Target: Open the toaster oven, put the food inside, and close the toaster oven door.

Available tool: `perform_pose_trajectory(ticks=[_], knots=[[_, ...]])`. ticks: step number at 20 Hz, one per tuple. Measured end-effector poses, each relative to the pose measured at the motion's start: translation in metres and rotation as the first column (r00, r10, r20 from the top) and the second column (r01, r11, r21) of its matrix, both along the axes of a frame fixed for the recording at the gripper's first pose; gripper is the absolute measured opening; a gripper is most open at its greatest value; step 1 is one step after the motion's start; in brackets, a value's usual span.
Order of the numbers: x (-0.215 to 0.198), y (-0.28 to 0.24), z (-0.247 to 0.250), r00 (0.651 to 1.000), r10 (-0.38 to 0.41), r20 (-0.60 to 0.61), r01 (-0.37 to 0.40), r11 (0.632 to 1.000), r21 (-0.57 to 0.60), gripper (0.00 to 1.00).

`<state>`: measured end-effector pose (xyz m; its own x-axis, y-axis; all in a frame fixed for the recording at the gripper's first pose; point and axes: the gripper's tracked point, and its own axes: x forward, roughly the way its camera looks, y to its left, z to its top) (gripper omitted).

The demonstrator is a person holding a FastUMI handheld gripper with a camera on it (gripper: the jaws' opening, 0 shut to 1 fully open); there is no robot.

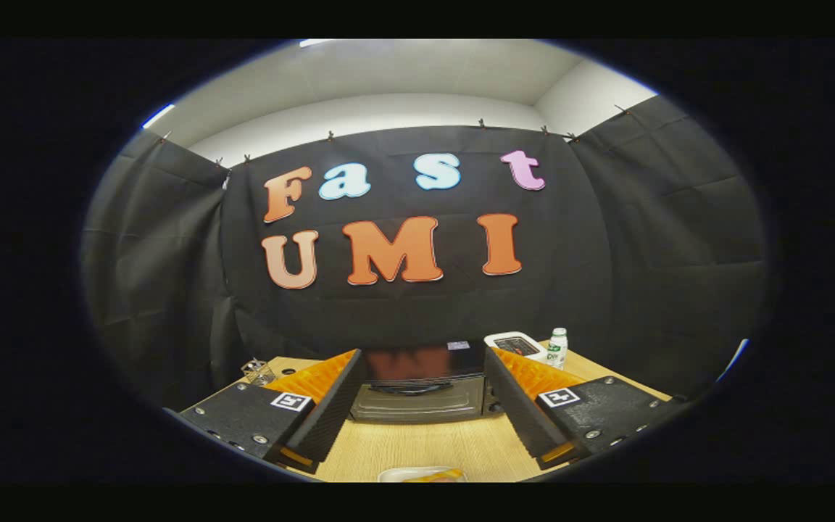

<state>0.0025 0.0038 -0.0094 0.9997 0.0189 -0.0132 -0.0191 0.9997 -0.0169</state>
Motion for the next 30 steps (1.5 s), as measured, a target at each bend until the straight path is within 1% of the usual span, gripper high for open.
perform_pose_trajectory(ticks=[7,9,12,17,23,26,30], knots=[[0.008,0.006,-0.015,0.999,0.012,-0.036,-0.012,1.0,-0.009,0.98],[0.012,0.01,-0.022,0.998,0.025,-0.063,-0.026,1.0,-0.017,0.98],[0.022,0.009,-0.031,0.996,0.023,-0.085,-0.025,0.999,-0.022,0.98],[0.042,0.012,-0.054,0.99,0.02,-0.14,-0.024,0.999,-0.024,0.98],[0.071,0.017,-0.095,0.973,0.02,-0.231,-0.037,0.997,-0.069,0.98],[0.087,0.017,-0.108,0.968,0.022,-0.252,-0.04,0.997,-0.065,0.99],[0.109,0.014,-0.131,0.96,0.006,-0.279,-0.031,0.996,-0.086,0.99]])
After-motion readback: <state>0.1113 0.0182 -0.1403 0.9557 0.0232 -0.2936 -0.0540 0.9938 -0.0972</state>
